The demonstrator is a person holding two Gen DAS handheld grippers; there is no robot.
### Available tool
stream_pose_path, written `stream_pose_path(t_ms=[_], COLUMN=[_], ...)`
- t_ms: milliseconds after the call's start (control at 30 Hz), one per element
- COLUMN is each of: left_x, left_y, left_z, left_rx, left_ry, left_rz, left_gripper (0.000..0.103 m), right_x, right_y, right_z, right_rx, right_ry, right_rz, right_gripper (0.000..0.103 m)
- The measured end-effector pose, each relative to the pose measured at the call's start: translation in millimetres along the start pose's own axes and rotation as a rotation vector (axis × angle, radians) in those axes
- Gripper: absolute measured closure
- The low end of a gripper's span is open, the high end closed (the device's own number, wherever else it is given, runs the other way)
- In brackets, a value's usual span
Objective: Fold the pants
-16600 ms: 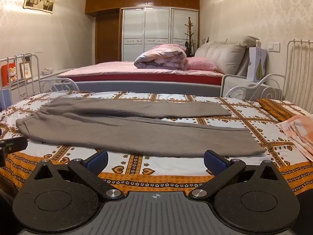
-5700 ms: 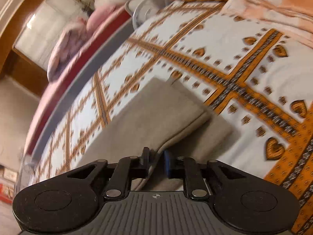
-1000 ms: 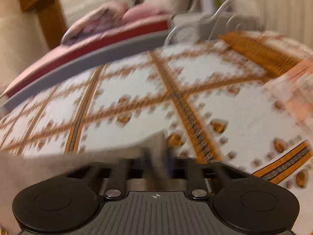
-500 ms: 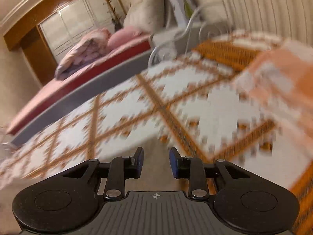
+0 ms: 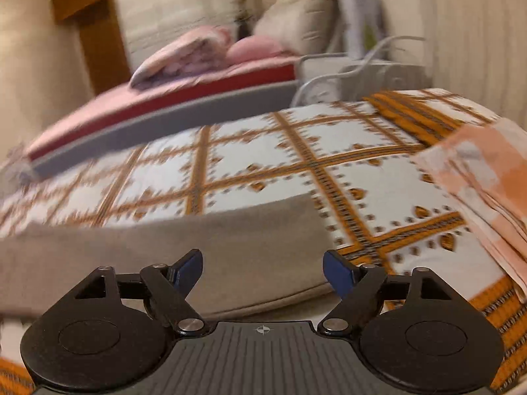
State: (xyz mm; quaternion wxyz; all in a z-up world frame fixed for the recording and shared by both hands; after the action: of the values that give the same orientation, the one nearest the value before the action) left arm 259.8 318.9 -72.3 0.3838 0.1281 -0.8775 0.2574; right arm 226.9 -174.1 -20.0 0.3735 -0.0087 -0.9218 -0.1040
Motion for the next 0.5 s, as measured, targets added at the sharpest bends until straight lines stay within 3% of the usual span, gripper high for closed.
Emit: stream_pose_path(t_ms=[33, 133, 233, 367, 500], left_x=[-1, 9, 16, 1, -4], left_y=[2, 7, 5, 11, 18], left_z=[-1, -10, -16, -16, -15], left_rx=[0.014, 0.055, 0.074, 0.081, 0.093], left_ry=[-0.004, -0.081, -0.129, -0.071, -0.064], left_rz=[-0.008, 0.005, 0.041, 0.033, 0.015], left_gripper=[0.053, 0.073, 0.079, 0.080, 0.072], right_x=[-3, -12, -19, -25, -30], right_y=[6, 18, 22, 22, 26], right_z=[1, 2, 3, 3, 2], right_rx=[0.020, 0.055, 0.065, 0.068, 0.079], right_ry=[0.010, 0.033, 0.045, 0.056, 0.066], right_rz=[0.005, 0.001, 0.006, 0.012, 0.013], right_gripper=[0.023, 0.023, 0.023, 0.023, 0.023])
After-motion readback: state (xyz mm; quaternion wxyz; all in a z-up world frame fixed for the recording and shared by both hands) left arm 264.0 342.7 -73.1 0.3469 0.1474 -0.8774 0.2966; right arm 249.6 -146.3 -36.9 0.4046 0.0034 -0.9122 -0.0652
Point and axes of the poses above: each gripper's, at about its wrist camera, not at the fingertips, and x roughly against the way its jaws point, y to its left, z to its underside, the point moved 4 cm from there along -x, roughly the way its jaws point, and after that the axes turned 6 degrees about y, right-handed, at the moved point
